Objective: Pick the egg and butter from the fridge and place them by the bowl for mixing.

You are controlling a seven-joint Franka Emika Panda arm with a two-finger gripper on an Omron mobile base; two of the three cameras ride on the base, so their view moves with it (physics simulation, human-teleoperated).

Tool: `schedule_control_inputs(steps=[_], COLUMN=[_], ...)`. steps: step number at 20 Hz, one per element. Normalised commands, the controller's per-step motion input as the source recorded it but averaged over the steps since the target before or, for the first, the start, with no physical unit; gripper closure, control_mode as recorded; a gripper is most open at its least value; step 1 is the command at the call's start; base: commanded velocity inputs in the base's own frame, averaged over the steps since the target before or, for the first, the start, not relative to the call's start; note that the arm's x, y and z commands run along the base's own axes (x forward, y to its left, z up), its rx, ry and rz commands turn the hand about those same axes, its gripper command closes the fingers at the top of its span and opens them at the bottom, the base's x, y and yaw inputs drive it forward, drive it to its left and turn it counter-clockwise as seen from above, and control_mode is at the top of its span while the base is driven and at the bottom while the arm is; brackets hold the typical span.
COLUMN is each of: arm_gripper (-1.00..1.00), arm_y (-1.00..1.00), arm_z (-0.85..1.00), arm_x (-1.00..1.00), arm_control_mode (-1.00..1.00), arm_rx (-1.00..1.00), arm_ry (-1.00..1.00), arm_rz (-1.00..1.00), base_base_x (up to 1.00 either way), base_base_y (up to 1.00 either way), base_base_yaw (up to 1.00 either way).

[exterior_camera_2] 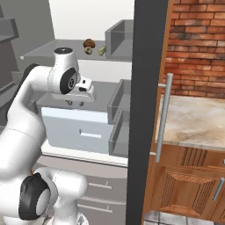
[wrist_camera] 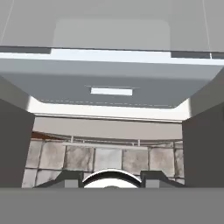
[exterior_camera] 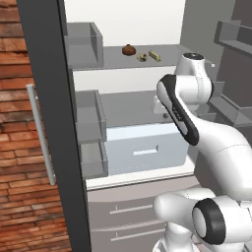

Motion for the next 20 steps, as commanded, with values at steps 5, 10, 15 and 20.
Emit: schedule_control_inputs(steps=[5,10,15,20], arm_gripper=[-1.0,-1.0,-1.0,-1.0], arm_y=[0.03,0.08,0.0,0.0], arm_z=[0.08,0.45,0.55,0.42], arm_x=[-0.04,-0.02,-0.2,-0.05], arm_control_mode=[-1.0,-1.0,-1.0,-1.0], arm_rx=[-0.04,-0.12,-0.06,-0.01], arm_ry=[-0.08,-0.26,-0.41,-0.39], arm_rz=[0.0,0.0,0.0,0.0], base_base_x=[0.0,0.0,0.0,0.0], base_base_y=[0.0,0.0,0.0,0.0], base_base_yaw=[0.0,0.0,0.0,0.0])
